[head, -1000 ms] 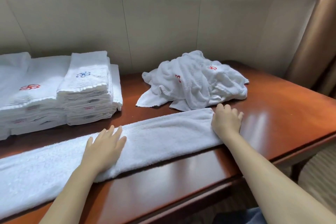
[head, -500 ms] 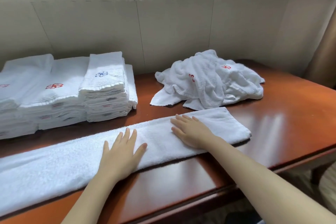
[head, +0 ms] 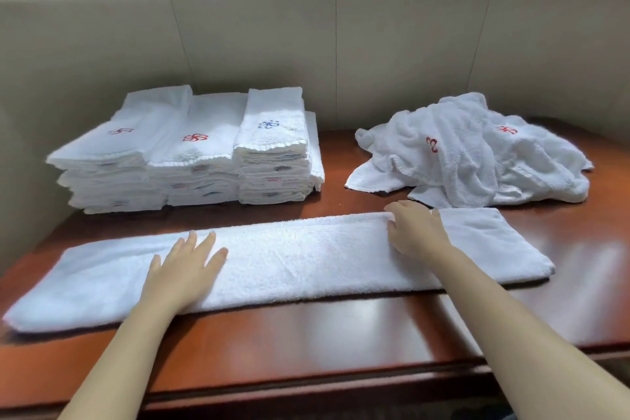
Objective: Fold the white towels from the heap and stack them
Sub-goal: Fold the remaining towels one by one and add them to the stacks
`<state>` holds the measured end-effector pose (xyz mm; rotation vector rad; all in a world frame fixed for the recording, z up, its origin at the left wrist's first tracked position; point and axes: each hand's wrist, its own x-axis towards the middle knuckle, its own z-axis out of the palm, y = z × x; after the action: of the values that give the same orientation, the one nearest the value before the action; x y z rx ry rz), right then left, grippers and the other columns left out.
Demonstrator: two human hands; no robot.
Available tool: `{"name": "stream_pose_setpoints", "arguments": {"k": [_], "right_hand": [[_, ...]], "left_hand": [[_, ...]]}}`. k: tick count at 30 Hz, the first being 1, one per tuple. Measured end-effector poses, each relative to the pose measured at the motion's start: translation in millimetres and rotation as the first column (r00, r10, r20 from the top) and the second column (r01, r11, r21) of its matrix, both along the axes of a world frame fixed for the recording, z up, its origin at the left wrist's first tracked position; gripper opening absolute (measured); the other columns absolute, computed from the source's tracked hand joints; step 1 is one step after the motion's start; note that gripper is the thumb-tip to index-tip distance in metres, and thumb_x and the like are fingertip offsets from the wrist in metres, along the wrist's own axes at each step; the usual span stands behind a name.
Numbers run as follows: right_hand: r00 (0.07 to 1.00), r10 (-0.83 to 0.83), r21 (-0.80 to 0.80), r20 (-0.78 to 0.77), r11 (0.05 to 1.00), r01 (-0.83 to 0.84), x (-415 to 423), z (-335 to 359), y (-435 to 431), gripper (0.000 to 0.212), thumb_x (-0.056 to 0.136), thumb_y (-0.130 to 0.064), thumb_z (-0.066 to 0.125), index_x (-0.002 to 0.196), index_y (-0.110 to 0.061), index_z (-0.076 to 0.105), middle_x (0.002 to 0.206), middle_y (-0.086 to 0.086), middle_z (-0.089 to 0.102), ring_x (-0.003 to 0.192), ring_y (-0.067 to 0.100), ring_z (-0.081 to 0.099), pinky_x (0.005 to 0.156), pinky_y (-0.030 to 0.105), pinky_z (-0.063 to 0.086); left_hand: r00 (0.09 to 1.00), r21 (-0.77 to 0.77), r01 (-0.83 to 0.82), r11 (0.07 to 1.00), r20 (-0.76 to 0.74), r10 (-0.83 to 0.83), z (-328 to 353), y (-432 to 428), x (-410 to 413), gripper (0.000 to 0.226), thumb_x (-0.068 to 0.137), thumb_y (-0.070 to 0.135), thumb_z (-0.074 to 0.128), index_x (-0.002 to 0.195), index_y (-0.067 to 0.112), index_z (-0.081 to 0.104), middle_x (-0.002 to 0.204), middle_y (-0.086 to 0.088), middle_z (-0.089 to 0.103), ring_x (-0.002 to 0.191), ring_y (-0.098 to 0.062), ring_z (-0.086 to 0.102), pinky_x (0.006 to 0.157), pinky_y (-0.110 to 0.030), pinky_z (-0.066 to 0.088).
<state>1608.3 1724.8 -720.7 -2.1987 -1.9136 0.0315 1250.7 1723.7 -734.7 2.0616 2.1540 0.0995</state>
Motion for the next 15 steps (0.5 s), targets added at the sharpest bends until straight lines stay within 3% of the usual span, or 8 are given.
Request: {"name": "stream_pose_setpoints", "arguments": {"k": [5, 8, 11, 15], "right_hand": [[0.932, 0.361, 0.159, -0.034, 0.923, -0.351, -92.5, 13.3, 6.7, 0.038, 0.098, -0.028, 0.044, 0.135, -0.022, 0.049, 0.145, 0.003, 0.041, 0.137, 0.021, 0.030, 0.109, 0.044, 0.023], [0.860, 0.502, 0.102, -0.089, 0.864, -0.493, -137.7, 8.6, 1.6, 0.041, 0.100, -0.036, 0.039, 0.139, -0.023, 0.044, 0.146, 0.004, 0.039, 0.137, 0.026, 0.030, 0.106, 0.041, 0.027], [0.822, 0.569, -0.064, -0.011, 0.820, -0.568, -168.0, -12.5, -2.0, 0.041, 0.100, -0.041, 0.027, 0.137, -0.026, 0.037, 0.145, 0.004, 0.033, 0.138, 0.030, 0.025, 0.109, 0.045, 0.021], [0.834, 0.551, -0.063, -0.027, 0.831, -0.552, -176.1, -14.6, 4.7, 0.042, 0.101, -0.041, 0.025, 0.139, -0.029, 0.034, 0.149, 0.001, 0.030, 0.139, 0.024, 0.021, 0.113, 0.045, 0.014]], "left_hand": [[0.955, -0.017, -0.297, 0.955, -0.021, 0.296, 3.6, -6.4, -72.3, 0.059, 0.097, 0.057, 0.016, 0.152, 0.035, 0.013, 0.161, 0.001, 0.004, 0.147, -0.021, 0.008, 0.116, -0.049, 0.011], [0.921, 0.001, -0.391, 0.921, 0.010, 0.391, 5.9, -10.2, -105.1, 0.059, 0.098, 0.054, 0.020, 0.152, 0.028, 0.020, 0.161, -0.003, 0.009, 0.146, -0.025, 0.016, 0.116, -0.044, 0.017], [0.898, 0.036, -0.440, 0.897, 0.033, 0.439, 5.4, -16.2, -124.4, 0.058, 0.099, 0.052, 0.020, 0.151, 0.027, 0.020, 0.160, -0.003, 0.013, 0.145, -0.024, 0.019, 0.115, -0.043, 0.019], [0.862, 0.034, -0.503, 0.864, 0.095, 0.498, 5.3, -17.5, -142.9, 0.064, 0.099, 0.049, 0.021, 0.153, 0.015, 0.013, 0.159, -0.006, 0.018, 0.144, -0.025, 0.021, 0.113, -0.044, 0.022]]}}
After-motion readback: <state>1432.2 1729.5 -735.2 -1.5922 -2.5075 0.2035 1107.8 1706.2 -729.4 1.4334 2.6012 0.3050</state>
